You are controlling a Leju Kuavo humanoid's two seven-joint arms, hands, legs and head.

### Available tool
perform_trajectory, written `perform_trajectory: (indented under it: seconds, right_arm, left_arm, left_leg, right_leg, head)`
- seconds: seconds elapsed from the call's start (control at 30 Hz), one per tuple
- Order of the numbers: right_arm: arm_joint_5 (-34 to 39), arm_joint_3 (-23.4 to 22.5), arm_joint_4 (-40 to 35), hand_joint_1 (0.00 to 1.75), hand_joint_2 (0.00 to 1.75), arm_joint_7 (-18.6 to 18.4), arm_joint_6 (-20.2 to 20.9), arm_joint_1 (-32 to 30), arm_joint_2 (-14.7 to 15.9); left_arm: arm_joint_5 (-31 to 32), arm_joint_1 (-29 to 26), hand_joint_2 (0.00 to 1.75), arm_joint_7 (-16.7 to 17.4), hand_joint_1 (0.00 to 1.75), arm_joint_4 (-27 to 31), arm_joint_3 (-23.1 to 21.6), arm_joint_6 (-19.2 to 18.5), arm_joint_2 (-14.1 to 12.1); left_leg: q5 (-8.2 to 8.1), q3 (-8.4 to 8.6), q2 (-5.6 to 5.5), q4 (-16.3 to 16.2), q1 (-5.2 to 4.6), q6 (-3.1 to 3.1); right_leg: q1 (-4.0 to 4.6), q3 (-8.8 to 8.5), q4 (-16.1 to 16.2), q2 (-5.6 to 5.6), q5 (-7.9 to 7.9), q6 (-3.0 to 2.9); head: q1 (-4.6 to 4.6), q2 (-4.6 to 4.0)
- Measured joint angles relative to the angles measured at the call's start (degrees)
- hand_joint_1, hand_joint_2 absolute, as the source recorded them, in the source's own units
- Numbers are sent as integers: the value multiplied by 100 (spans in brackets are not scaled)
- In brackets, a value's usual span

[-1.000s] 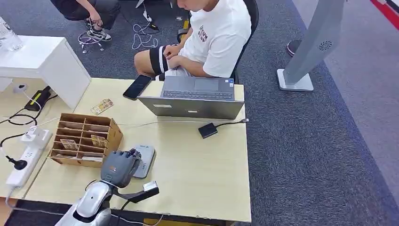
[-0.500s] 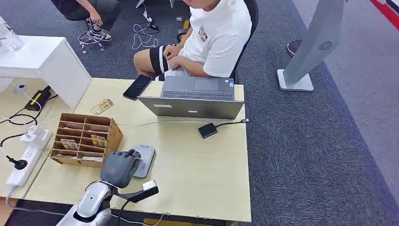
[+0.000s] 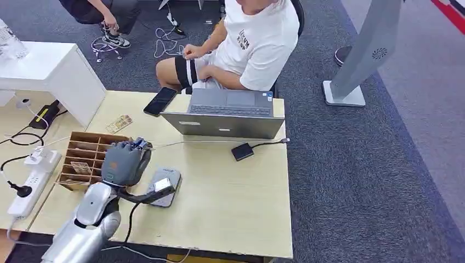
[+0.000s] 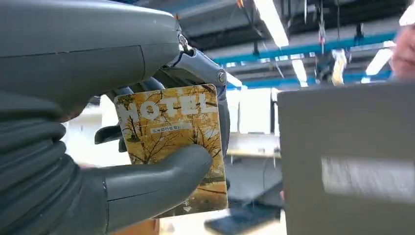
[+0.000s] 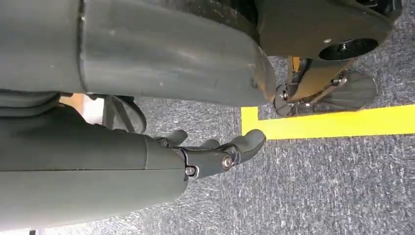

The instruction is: Pass the card to the sensor for recognition and then transmit it.

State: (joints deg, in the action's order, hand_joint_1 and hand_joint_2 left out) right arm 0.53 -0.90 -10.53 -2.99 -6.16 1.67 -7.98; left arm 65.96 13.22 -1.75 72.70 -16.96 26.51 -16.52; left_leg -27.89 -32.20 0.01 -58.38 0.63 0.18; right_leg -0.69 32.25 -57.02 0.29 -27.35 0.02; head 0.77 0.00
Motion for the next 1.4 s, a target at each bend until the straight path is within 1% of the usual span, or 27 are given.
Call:
perform_trajectory:
  seconds: [0.17,0.23,0.33,0.4,0.5,0.6,0.8,0.83,0.87,0.9,1.1,1.4]
  right_arm:
    - [-59,0,0,0,0,9,53,-1,2]
    - [-59,0,0,0,0,20,85,6,4]
    - [-72,0,0,0,0,22,92,11,17]
    - [-74,0,0,0,0,13,92,19,28]
    - [-72,0,0,0,0,7,112,25,46]
    - [-72,0,0,0,0,4,129,27,50]
    - [-72,0,0,0,0,-20,81,29,52]
    - [-72,0,0,0,0,-28,72,29,52]
    - [-72,0,0,0,0,-39,68,29,52]
    - [-74,0,0,0,0,-46,66,29,55]
    - [-74,-13,0,0,0,-79,55,27,57]
    - [-77,-55,0,0,0,-96,55,27,61]
  left_arm:
    - [-28,389,175,50,175,20,75,-20,-129]
    - [-50,739,175,55,175,-18,94,-105,-239]
    - [11,1401,175,52,175,-229,127,-284,-405]
    - [107,1828,175,52,175,-431,125,-398,-453]
    - [112,2289,175,55,175,-660,125,-494,-481]
    - [81,2455,175,70,175,-793,123,-481,-479]
    - [-35,2491,175,120,175,-986,120,-409,-475]
    - [-48,2489,175,120,145,-1012,120,-400,-475]
    - [-50,2489,175,120,145,-1034,120,-385,-475]
    - [-52,2489,175,127,0,-1045,120,-372,-477]
    - [-39,2381,175,223,0,-1082,118,-345,-472]
    - [-39,2218,175,234,0,-1082,116,-308,-468]
  left_leg:
    - [3,0,-1,-1,2,0]
    - [5,-3,-4,-1,4,-1]
    - [8,-2,-4,-1,4,-5]
    - [12,-2,-4,-1,6,-5]
    - [12,-2,0,-1,5,-5]
    - [11,-1,3,-1,5,-5]
    - [11,-3,2,-1,6,-5]
    - [11,-4,2,-1,6,-5]
    - [11,-3,2,-1,6,-5]
    - [11,-3,2,-1,6,-5]
    - [11,-3,3,-1,5,-5]
    - [11,-4,2,-1,5,-5]
  right_leg:
    - [3,5,-1,0,0,-1]
    - [10,4,-1,-2,1,-2]
    - [13,4,-2,-4,6,-8]
    - [14,4,-2,-4,9,-11]
    - [14,4,-2,-1,11,-13]
    - [14,5,-2,3,11,-12]
    - [14,7,-1,2,10,-13]
    - [14,7,-1,2,10,-13]
    - [14,7,-1,2,10,-13]
    - [14,7,-2,1,10,-13]
    - [14,6,-2,2,10,-13]
    - [14,7,-1,2,10,-13]
  head:
    - [-2,0]
    - [-4,0]
    - [-4,0]
    - [0,0]
    - [0,0]
    - [-2,0]
    - [-2,0]
    - [-2,0]
    - [-2,0]
    - [-2,0]
    - [-2,0]
    - [-2,0]
